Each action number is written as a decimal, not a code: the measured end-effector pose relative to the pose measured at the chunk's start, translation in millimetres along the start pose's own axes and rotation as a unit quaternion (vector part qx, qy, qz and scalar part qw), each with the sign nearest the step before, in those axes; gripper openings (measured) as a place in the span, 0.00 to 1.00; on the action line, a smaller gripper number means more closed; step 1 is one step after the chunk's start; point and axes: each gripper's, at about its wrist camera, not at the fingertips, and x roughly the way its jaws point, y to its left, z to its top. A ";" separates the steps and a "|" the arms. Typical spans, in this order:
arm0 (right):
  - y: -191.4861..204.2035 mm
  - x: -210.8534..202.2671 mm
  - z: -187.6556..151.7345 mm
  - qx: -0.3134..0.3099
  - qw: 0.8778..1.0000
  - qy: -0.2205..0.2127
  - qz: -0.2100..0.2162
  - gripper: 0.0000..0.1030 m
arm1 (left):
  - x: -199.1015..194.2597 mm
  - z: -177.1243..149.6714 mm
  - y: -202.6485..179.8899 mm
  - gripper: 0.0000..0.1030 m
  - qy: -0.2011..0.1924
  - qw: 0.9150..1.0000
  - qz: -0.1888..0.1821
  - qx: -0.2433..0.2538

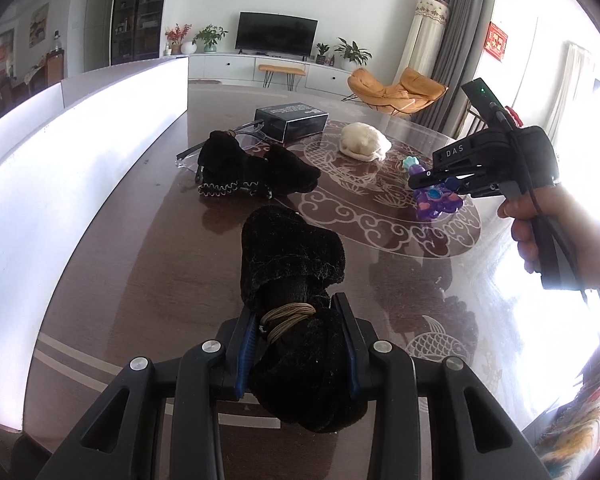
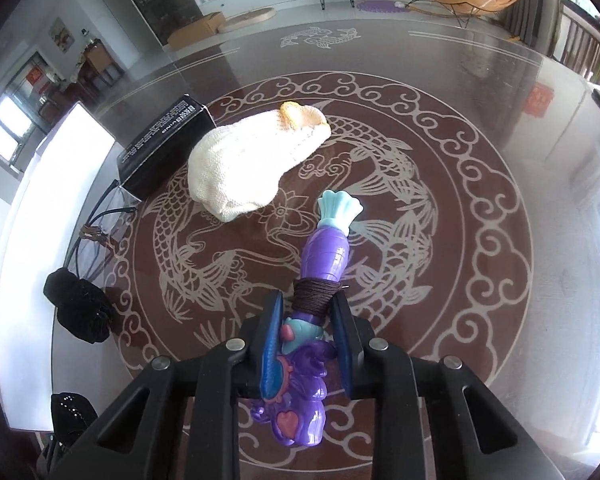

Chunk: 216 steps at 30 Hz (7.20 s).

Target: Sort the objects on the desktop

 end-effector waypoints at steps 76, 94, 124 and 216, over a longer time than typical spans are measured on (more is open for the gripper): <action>33.4 -28.9 -127.4 -0.164 0.978 -0.106 -0.076 1.00 | 67.2 38.9 -15.8 0.92 0.032 0.999 0.000 -0.009; 27.4 -28.8 -127.4 -0.151 0.982 -0.096 -0.059 1.00 | 66.0 36.5 -11.3 0.92 0.027 0.999 -0.023 -0.027; 27.2 -29.0 -127.6 -0.151 0.982 -0.096 -0.058 1.00 | 64.9 35.1 -9.0 0.92 0.025 0.999 -0.030 -0.032; 11.2 -70.5 -134.4 -0.234 0.967 -0.073 0.071 0.49 | 50.0 53.2 36.8 0.92 0.071 0.997 0.028 -0.003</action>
